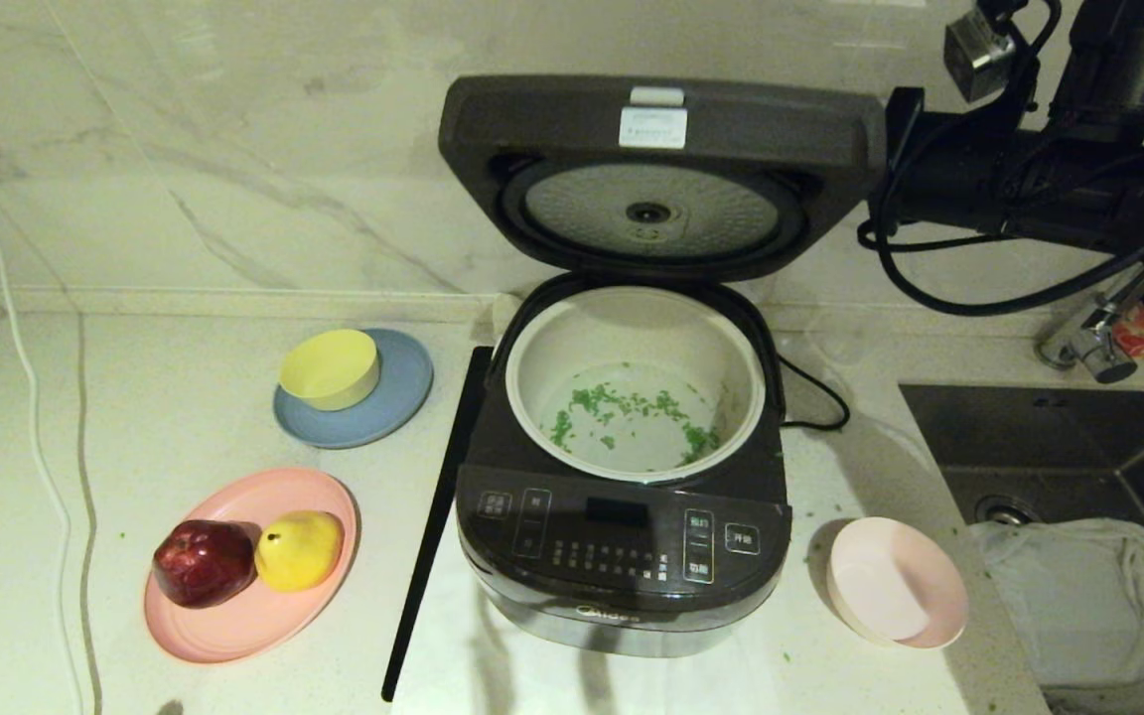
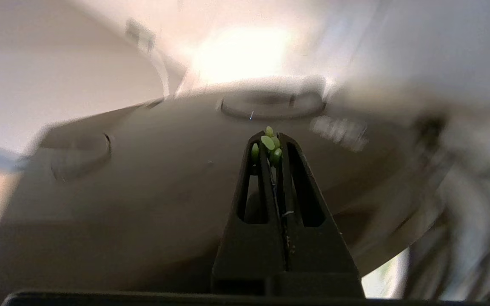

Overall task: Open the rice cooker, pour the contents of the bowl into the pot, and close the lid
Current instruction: Close the rice cooker

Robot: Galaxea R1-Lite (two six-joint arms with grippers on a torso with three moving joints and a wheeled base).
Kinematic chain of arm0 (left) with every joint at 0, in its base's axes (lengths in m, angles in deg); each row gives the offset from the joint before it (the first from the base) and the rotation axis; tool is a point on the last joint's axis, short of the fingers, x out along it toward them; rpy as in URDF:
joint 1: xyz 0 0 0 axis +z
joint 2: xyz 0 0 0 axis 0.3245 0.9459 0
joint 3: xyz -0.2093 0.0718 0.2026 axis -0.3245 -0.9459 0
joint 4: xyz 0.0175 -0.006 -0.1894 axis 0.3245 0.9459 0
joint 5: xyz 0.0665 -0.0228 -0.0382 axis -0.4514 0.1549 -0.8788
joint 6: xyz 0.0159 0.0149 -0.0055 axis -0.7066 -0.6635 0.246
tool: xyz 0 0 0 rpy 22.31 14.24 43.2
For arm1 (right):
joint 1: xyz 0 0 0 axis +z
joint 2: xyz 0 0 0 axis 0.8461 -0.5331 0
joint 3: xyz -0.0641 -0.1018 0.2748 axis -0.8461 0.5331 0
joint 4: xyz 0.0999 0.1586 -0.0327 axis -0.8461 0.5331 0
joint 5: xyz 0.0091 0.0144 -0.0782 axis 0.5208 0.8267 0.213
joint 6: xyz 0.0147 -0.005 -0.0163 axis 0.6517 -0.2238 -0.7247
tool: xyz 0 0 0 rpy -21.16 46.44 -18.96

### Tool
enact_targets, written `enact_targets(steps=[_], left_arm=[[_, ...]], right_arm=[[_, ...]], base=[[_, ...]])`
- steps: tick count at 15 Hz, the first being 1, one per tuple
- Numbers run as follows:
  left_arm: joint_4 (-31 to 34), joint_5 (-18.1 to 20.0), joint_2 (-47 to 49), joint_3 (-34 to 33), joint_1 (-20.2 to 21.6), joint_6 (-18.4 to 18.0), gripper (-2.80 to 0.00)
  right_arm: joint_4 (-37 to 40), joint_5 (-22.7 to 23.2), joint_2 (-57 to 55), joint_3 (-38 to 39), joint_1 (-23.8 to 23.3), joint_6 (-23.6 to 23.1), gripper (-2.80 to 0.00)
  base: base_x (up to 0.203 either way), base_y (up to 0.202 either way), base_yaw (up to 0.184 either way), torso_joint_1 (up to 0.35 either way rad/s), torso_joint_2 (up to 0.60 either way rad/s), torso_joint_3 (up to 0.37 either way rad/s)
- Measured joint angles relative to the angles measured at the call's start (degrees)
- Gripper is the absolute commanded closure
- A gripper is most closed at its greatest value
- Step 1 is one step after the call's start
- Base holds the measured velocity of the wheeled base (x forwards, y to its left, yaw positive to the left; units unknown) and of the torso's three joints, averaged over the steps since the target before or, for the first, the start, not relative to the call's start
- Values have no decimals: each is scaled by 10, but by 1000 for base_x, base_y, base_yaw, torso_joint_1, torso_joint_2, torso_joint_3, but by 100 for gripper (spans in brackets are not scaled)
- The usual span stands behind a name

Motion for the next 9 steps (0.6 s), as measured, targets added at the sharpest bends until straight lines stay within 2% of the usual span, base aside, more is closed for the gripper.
enact_targets(steps=[3, 9], left_arm=[[0, 0, 0, 0, 0, 0, 0], [0, 0, 0, 0, 0, 0, 0]], right_arm=[[27, 7, 19, 58, 39, -3, 0], [33, 3, 55, 199, 92, -4, 0]], base=[[0, 0, 0, 0, 0, 0], [0, 0, 0, 0, 0, 0]])
